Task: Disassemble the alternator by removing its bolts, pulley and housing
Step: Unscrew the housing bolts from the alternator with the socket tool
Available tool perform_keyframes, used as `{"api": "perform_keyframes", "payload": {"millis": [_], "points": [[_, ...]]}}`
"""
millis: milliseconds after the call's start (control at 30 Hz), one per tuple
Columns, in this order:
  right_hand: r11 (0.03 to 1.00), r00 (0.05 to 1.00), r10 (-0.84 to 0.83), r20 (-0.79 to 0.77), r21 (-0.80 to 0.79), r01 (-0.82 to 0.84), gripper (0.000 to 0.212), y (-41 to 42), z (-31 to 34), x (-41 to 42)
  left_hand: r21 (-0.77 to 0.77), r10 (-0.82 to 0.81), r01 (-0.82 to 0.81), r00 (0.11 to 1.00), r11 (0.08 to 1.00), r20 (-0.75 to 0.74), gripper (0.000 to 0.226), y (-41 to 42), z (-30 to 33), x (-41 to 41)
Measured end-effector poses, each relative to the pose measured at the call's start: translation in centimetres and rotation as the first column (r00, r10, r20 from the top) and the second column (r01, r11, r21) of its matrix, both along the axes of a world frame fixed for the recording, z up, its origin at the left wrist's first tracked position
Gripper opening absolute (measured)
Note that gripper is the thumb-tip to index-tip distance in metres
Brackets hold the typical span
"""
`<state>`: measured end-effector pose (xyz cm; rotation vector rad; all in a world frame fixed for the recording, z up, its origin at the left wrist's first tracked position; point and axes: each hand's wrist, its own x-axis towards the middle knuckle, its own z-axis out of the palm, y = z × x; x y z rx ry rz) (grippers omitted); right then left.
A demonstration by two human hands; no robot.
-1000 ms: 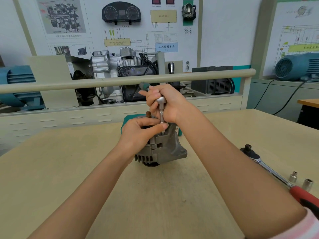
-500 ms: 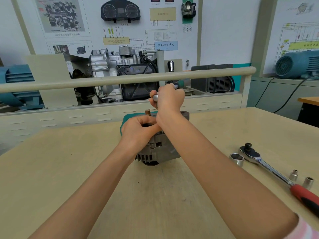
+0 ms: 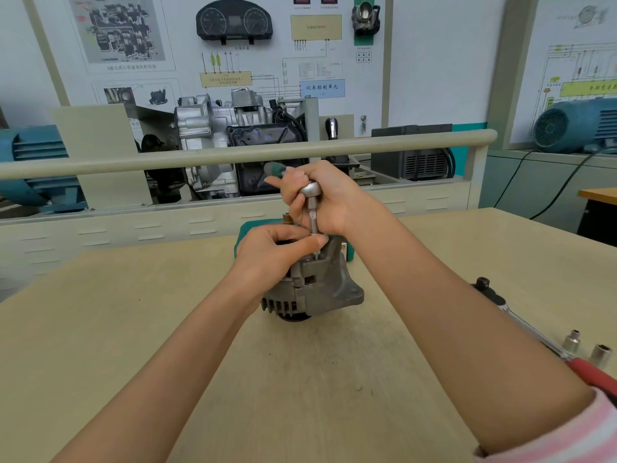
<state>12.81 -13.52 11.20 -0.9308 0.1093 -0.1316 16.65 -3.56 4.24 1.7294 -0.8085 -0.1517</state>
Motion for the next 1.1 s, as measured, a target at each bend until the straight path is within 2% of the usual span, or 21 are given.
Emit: {"api": "perform_keyframes", "payload": {"millis": [67, 133, 167, 200, 233, 333, 467, 567, 633, 733, 800, 833, 900, 933, 967, 1000, 1100], "points": [[0.978, 0.977, -0.207, 0.058, 0.037, 0.205, 0.031, 0.6, -0.3, 0.1, -0.001, 0.022, -0.022, 1.000, 1.000, -0.009, 0.005, -0.2, 0.0, 0.0], [0.840, 0.833, -0.542, 0.116, 0.038, 0.541, 0.018, 1.5, -0.6, 0.5, -0.004, 0.062, -0.062, 0.998, 0.998, 0.002, 0.005, -0.4, 0.0, -0.1], [0.756, 0.746, -0.653, 0.135, 0.045, 0.653, 0.013, 1.7, -0.8, 0.8, -0.002, 0.080, -0.080, 0.997, 0.997, 0.007, 0.010, -0.6, 0.0, -0.1], [0.719, 0.706, -0.693, 0.143, 0.064, 0.692, 0.010, 1.9, -1.0, 1.1, -0.001, 0.089, -0.089, 0.996, 0.996, 0.009, 0.012, -0.7, 0.0, 0.0], [0.728, 0.716, -0.685, 0.135, 0.083, 0.681, 0.011, 1.9, -0.9, 1.2, 0.001, 0.093, -0.093, 0.996, 0.996, 0.009, 0.012, -0.8, 0.0, -0.1], [0.841, 0.838, -0.540, 0.078, 0.022, 0.540, 0.020, 1.5, -0.6, 0.9, 0.002, 0.068, -0.068, 0.997, 0.998, 0.021, 0.005, -0.6, 0.1, -0.1], [0.975, 0.975, -0.220, -0.024, -0.024, 0.220, 0.026, 0.3, 0.1, 0.6, 0.040, -0.003, 0.002, 1.000, 0.999, 0.018, 0.012, -0.1, 0.2, -0.1], [0.999, 0.997, 0.015, -0.079, -0.042, -0.019, 0.034, -0.4, 0.3, 0.6, 0.057, -0.047, 0.049, 0.999, 0.997, -0.024, 0.010, 0.5, 0.5, 0.1], [0.994, 0.993, 0.084, -0.087, -0.065, -0.090, 0.032, -0.4, 0.2, 0.6, 0.053, -0.044, 0.046, 0.998, 0.998, -0.035, 0.010, 0.5, 0.6, 0.1], [0.998, 0.998, 0.051, -0.043, -0.037, -0.052, 0.029, -0.1, 0.1, 0.2, 0.033, -0.021, 0.022, 0.999, 0.999, -0.027, 0.011, 0.2, 0.4, 0.0], [0.992, 0.992, -0.124, 0.009, 0.012, 0.124, 0.023, 0.3, -0.2, 0.1, 0.021, 0.005, -0.005, 1.000, 1.000, -0.015, 0.009, 0.0, 0.3, -0.2], [0.960, 0.959, -0.281, 0.037, 0.026, 0.280, 0.023, 0.6, -0.4, 0.2, 0.015, 0.024, -0.023, 1.000, 1.000, -0.003, 0.008, -0.1, 0.2, -0.2], [0.808, 0.803, -0.589, 0.095, 0.031, 0.589, 0.015, 1.4, -0.7, 0.3, -0.002, 0.061, -0.061, 0.998, 0.998, 0.019, 0.006, -0.4, 0.1, -0.3], [0.758, 0.752, -0.650, 0.112, 0.029, 0.651, 0.011, 1.6, -0.8, 0.5, -0.007, 0.072, -0.072, 0.997, 0.997, 0.022, 0.008, -0.5, 0.1, -0.4], [0.762, 0.756, -0.645, 0.113, 0.024, 0.647, 0.012, 1.6, -0.8, 0.5, -0.005, 0.073, -0.073, 0.997, 0.997, 0.023, 0.009, -0.5, 0.1, -0.4], [0.802, 0.799, -0.593, 0.098, -0.007, 0.597, 0.017, 1.5, -0.7, 0.4, 0.003, 0.070, -0.070, 0.997, 0.998, 0.024, 0.008, -0.5, 0.1, -0.4], [0.928, 0.931, -0.364, 0.007, -0.088, 0.363, 0.030, 0.8, 0.0, 0.0, 0.055, 0.001, -0.002, 1.000, 0.998, 0.020, 0.018, 0.0, 0.5, 0.0]]}}
